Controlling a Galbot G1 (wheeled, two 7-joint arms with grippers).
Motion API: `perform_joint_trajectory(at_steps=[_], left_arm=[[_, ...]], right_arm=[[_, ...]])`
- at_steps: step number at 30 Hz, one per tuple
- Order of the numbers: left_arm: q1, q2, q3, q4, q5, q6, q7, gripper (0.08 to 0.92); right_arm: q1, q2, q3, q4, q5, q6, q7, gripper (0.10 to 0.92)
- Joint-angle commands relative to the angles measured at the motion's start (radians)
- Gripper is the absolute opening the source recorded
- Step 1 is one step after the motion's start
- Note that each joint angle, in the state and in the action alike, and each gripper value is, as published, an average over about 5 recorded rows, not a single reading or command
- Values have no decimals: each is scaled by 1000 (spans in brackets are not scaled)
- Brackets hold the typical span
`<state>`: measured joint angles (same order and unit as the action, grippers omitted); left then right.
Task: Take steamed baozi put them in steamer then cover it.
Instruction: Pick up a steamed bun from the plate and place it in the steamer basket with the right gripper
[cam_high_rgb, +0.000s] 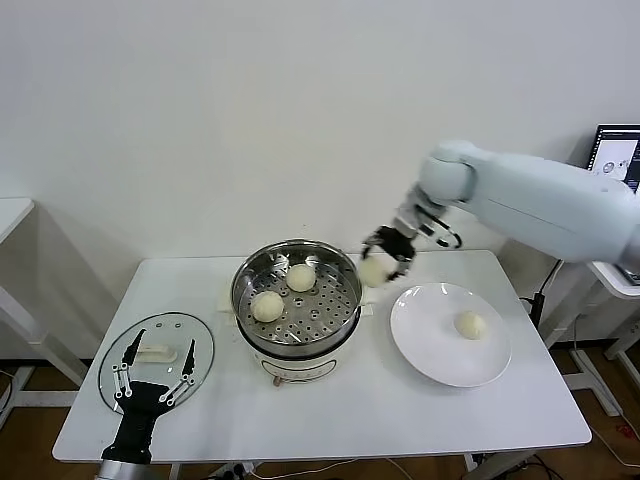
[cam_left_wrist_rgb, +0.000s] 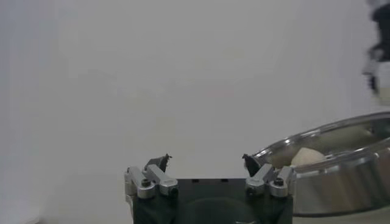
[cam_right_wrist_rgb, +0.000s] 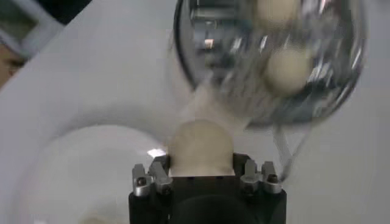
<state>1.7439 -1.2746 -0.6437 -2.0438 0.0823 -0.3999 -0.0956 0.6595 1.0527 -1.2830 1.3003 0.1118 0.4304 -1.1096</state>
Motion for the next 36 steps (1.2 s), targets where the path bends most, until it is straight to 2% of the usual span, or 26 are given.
perform_joint_trajectory(at_steps=[1,17,30,36], left_arm=[[0,1,0,5,-1,-3,0,823],[-5,5,-6,6,-17,-6,-2,823],[-9,5,-8,12,-24,-9,-3,823],[-10,3,-9,14,-24,-13,-3,823]], right_arm=[[15,253,29,51,-221,321,8,702],[-158,313,17,-1,-390,374,-11,734],[-181,313,18,-8,-410,379,-54,758],[-186,309,20,-7,-422,380,-57,813]])
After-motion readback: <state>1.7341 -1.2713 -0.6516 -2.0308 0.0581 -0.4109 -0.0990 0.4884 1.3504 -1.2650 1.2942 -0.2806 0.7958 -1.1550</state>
